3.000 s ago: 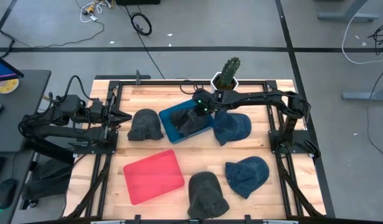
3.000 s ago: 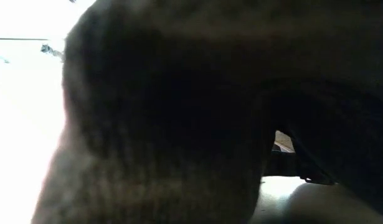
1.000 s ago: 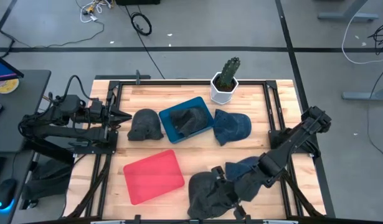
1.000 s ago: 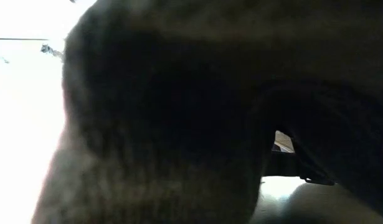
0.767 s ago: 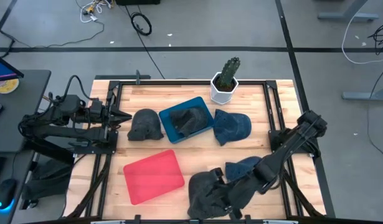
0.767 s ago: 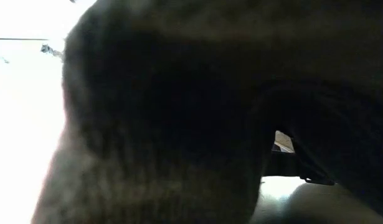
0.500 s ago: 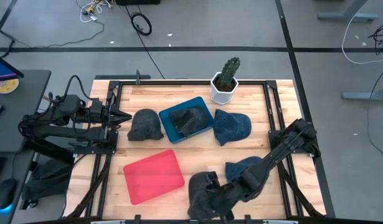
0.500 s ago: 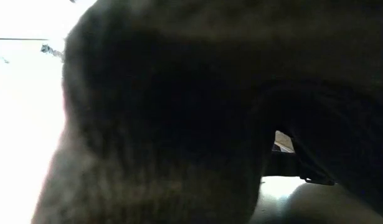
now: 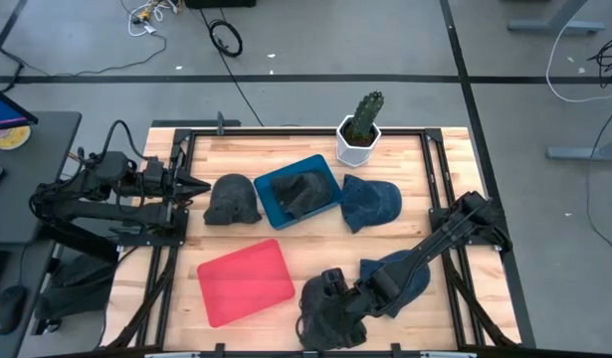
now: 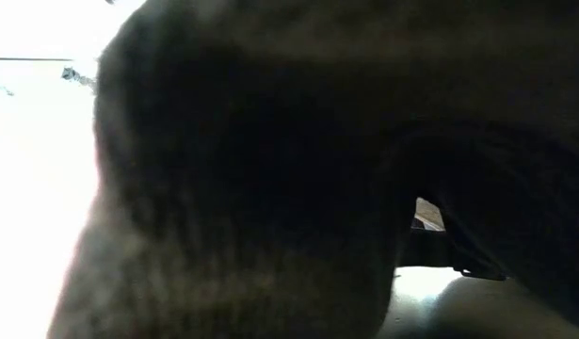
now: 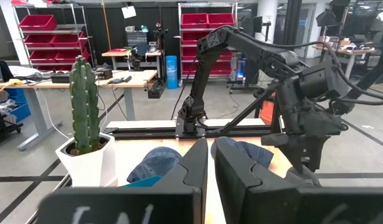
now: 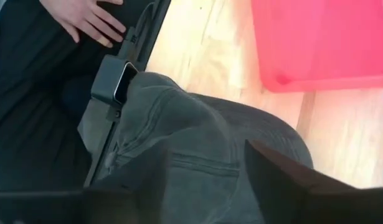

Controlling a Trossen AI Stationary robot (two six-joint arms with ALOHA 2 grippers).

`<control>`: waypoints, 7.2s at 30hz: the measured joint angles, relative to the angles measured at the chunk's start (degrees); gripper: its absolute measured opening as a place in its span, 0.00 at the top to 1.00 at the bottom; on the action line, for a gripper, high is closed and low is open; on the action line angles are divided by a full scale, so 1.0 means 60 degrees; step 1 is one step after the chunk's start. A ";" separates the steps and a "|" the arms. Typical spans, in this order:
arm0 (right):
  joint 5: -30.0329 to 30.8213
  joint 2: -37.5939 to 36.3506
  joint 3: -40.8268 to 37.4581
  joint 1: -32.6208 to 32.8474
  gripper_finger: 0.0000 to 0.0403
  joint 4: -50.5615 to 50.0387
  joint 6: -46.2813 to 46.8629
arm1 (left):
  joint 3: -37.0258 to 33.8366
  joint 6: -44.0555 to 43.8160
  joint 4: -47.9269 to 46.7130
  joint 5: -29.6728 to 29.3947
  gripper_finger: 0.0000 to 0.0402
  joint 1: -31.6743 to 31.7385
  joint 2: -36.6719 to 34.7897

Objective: Pick & Place hat
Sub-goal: Put the bottom gray cap into the blue bin, then put the gray cap into the blue bin

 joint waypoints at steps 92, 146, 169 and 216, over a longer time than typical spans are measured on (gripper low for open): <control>-0.1578 -0.2779 -0.2657 -0.6643 1.00 0.2779 0.3370 | 0.0000 -0.0001 -0.0004 0.0000 0.93 0.0000 0.0000; -0.0591 0.0391 -0.2674 -0.7881 0.90 0.4035 0.2868 | 0.0000 0.0000 0.0142 0.0002 0.93 0.0000 0.0000; -0.1374 -0.0688 -0.2676 -0.6965 0.49 0.6395 -0.1397 | 0.0000 0.0000 0.0131 0.0001 0.93 0.0000 0.0000; -0.1073 -0.3754 -0.3641 -0.5898 0.96 0.5948 -0.3703 | 0.0000 0.0000 0.0200 0.0003 0.93 0.0000 0.0000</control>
